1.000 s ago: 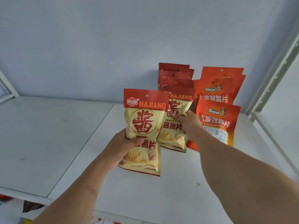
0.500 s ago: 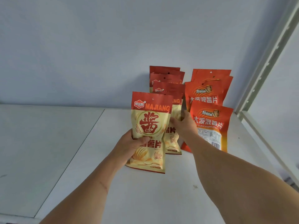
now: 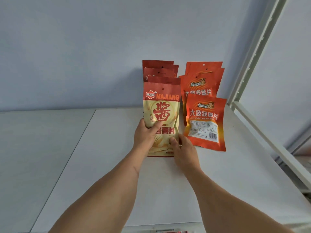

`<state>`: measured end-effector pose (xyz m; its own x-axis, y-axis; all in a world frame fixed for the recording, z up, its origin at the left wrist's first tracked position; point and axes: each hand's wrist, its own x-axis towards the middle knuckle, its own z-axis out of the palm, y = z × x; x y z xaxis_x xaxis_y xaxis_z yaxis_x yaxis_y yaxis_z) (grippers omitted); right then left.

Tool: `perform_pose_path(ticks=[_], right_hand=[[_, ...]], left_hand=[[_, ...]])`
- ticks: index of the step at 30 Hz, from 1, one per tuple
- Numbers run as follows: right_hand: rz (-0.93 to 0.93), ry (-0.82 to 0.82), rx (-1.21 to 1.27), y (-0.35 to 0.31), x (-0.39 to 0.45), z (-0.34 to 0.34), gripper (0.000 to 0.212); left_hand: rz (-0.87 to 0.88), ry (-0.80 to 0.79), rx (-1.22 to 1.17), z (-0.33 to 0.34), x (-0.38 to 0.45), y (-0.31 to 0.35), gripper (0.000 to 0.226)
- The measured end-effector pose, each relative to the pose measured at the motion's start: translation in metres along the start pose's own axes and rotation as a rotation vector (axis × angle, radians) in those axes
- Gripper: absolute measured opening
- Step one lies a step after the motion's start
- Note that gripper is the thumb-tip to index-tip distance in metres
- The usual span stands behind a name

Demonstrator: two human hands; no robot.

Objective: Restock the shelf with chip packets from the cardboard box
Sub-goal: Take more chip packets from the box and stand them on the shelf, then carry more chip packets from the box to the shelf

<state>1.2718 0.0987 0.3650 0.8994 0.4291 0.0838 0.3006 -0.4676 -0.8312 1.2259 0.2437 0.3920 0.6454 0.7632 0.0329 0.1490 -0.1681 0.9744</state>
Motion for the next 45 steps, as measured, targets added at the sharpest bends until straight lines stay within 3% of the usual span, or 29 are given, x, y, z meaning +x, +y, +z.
perform_pose_path(ticks=[12,16,19,21,24,27,31,34,39,45], right_hand=[[-0.019,-0.018,-0.030,0.004,0.010,0.001,0.031],[-0.003,-0.069,-0.086,0.001,0.015,-0.004,0.033],[0.021,-0.086,-0.090,-0.007,0.010,-0.011,0.037],[-0.014,-0.053,-0.127,-0.016,-0.001,-0.019,0.043],[-0.224,-0.012,-0.344,-0.031,-0.025,-0.027,0.043],[-0.542,-0.126,-0.564,-0.051,-0.072,-0.018,0.037],[-0.947,-0.342,-0.714,-0.078,-0.171,0.017,0.033],[-1.204,-0.508,-0.834,-0.093,-0.260,0.048,0.028],[-1.486,-0.652,-0.822,-0.101,-0.399,0.092,0.027],[-1.675,-0.768,-0.736,-0.114,-0.548,0.146,0.028]], left_hand=[[0.043,0.093,0.081,0.023,0.019,-0.012,0.045],[0.023,0.080,0.111,0.019,0.019,-0.003,0.068],[-0.004,0.128,0.262,-0.003,0.001,0.011,0.088],[0.063,0.190,0.461,-0.028,-0.023,0.019,0.071],[0.177,0.228,0.867,-0.081,-0.084,0.023,0.040],[0.264,0.246,1.291,-0.134,-0.172,0.009,0.034],[0.128,0.073,1.658,-0.195,-0.299,-0.021,0.032],[-0.018,0.023,1.704,-0.230,-0.392,-0.046,0.025],[-0.210,0.146,1.667,-0.276,-0.531,-0.082,0.038],[-0.498,0.234,1.599,-0.345,-0.687,-0.121,0.027]])
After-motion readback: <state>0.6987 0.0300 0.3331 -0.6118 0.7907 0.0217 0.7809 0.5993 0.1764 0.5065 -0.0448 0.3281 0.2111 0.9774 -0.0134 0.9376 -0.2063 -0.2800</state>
